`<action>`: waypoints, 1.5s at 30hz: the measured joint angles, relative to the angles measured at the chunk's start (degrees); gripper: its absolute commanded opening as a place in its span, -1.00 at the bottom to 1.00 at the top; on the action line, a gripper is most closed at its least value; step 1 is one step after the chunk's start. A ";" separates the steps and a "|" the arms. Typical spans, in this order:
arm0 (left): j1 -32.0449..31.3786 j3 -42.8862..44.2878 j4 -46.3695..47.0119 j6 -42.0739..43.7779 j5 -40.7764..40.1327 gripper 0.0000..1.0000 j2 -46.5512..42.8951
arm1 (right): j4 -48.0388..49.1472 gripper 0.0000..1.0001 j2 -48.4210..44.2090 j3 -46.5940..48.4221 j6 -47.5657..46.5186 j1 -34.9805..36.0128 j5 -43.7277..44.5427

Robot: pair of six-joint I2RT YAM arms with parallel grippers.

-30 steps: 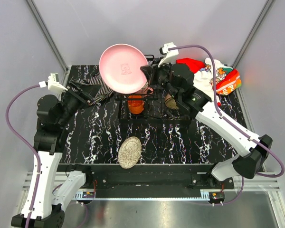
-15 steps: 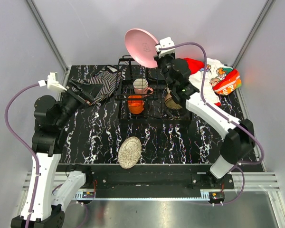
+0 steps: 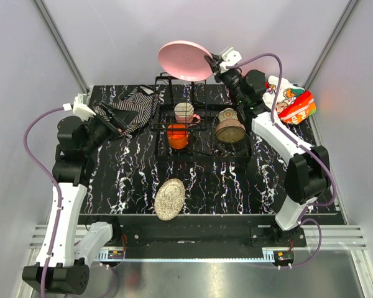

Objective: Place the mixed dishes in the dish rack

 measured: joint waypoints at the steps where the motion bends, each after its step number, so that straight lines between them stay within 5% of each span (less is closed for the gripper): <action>1: 0.39 -0.39 0.09 -0.04 0.28 0.72 0.17 | 0.31 -1.00 0.00 0.02 0.48 -0.33 -2.51; 11: 1.64 -2.25 3.23 -0.15 2.78 0.72 1.03 | 1.20 -1.00 3.93 1.31 3.45 -1.64 -18.78; 41: 5.16 -5.70 5.60 -0.15 6.08 0.73 1.88 | 7.02 -1.00 8.26 -2.40 2.34 -0.83 -13.33; 45: 5.38 -5.70 5.86 -0.17 6.62 0.73 1.88 | 7.21 -0.57 6.71 -4.74 0.57 0.00 -10.91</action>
